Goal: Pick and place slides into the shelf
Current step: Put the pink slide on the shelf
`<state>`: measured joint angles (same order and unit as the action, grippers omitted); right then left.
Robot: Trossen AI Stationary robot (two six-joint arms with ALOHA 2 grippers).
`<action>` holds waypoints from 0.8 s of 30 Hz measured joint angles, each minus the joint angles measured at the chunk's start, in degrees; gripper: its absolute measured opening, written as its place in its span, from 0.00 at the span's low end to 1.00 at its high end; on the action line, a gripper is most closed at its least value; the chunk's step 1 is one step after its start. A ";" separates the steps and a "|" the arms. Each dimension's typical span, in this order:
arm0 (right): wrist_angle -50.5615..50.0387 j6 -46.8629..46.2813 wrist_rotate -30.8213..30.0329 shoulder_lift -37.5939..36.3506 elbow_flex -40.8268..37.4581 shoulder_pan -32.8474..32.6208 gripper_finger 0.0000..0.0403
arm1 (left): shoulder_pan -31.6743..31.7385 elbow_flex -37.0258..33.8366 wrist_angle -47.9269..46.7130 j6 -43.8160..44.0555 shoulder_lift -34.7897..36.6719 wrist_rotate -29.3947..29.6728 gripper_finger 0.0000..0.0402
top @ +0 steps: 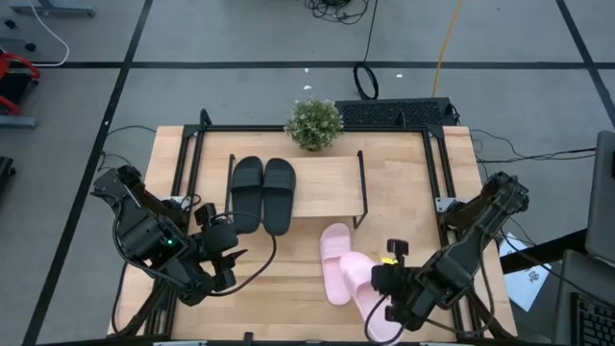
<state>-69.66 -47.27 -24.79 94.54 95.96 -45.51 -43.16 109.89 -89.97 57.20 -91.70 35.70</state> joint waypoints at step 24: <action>-2.73 27.17 -23.13 -0.04 7.61 29.27 0.00 | -0.04 0.00 0.00 3.35 0.00 -1.17 0.49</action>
<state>-72.40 -20.10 -47.93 94.50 103.57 -16.24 -43.20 109.89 -89.97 60.55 -91.70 34.52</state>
